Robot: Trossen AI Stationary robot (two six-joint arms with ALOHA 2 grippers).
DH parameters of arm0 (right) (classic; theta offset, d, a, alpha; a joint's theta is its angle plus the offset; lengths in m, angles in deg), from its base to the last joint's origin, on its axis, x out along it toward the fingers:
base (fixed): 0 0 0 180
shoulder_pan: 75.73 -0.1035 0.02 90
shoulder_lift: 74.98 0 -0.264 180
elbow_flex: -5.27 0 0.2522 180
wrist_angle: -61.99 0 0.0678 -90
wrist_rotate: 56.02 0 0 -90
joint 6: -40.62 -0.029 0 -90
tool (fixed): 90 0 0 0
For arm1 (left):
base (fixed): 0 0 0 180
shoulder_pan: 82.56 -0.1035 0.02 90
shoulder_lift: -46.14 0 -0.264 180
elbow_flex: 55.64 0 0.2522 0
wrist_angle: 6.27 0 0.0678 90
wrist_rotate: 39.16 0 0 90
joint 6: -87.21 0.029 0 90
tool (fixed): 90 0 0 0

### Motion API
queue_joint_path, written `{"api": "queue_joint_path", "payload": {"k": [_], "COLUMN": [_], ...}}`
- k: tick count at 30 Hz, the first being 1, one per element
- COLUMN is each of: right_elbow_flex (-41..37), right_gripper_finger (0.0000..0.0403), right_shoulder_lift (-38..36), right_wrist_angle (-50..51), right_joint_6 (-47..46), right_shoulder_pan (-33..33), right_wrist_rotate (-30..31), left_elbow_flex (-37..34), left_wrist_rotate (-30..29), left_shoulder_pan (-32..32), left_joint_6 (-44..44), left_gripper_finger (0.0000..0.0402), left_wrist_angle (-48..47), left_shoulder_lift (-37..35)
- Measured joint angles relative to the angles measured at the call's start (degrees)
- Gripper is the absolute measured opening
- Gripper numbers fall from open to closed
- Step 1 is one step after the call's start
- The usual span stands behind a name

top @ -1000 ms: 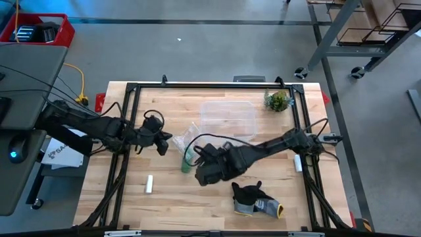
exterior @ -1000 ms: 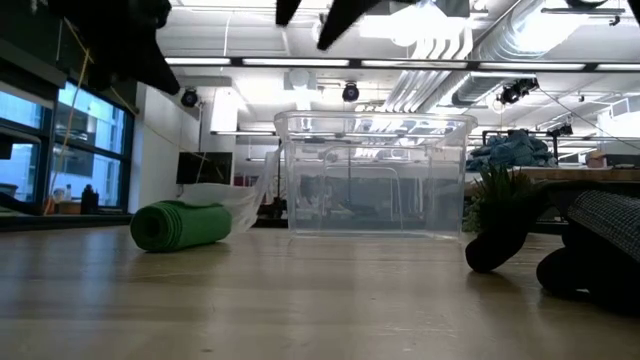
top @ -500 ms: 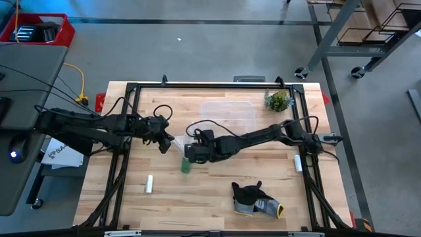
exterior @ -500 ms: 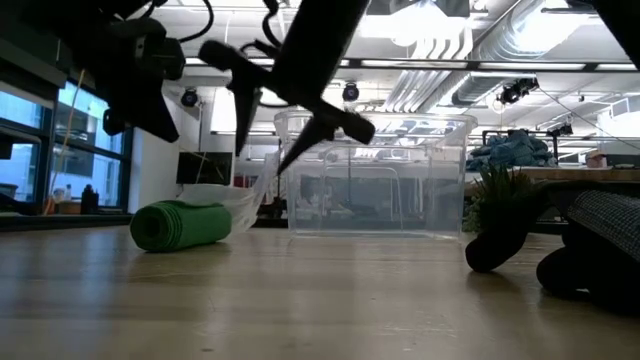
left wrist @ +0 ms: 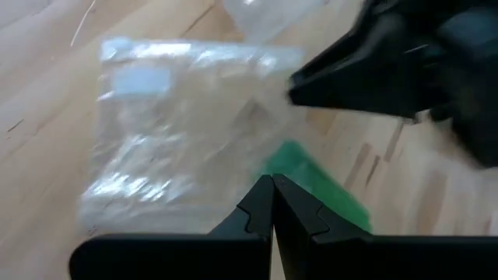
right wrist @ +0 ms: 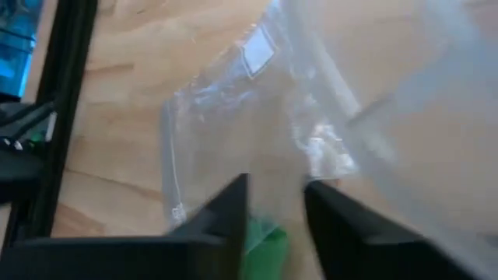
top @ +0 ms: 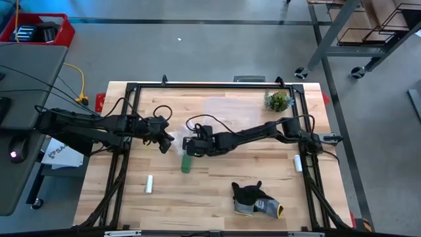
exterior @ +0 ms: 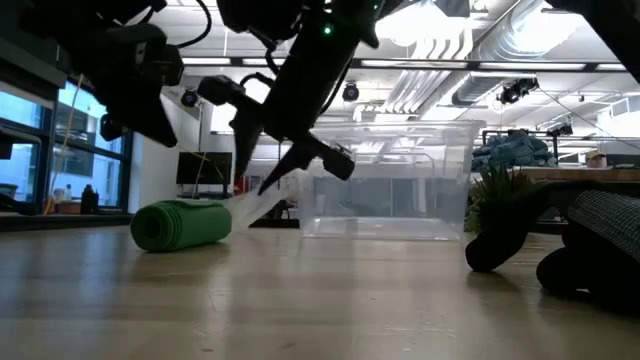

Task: Roll bandage
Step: Open the transparent zip bag

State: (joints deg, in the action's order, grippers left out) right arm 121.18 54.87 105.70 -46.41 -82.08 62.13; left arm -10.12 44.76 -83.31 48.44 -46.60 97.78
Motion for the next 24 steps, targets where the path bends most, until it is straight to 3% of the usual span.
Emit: {"api": "queue_joint_path", "payload": {"k": [3,9,14,24], "right_elbow_flex": [0.0,0.0,-0.1,3.5], "right_gripper_finger": [0.0017,0.0065,0.001,0.0], "right_shoulder_lift": [1.1,4.0,4.7,0.9], "right_wrist_angle": [-2.9,-7.1,-8.3,-8.4], "right_joint_6": [0.1,-0.6,0.3,10.9], "right_shoulder_pan": [0.4,1.7,2.1,-0.9], "right_wrist_rotate": [0.9,-3.6,-3.1,-5.3], "left_elbow_flex": [0.0,0.0,0.1,0.1], "left_wrist_rotate": [0.0,0.6,1.0,0.1], "left_shoulder_pan": [0.0,0.0,0.0,0.0], "left_joint_6": [-0.2,-2.5,-3.1,-3.0], "left_gripper_finger": [0.0,0.0,0.0,0.0], "left_wrist_angle": [1.5,1.2,1.2,0.9], "left_shoulder_lift": [0.0,0.0,-0.3,-1.9]}}
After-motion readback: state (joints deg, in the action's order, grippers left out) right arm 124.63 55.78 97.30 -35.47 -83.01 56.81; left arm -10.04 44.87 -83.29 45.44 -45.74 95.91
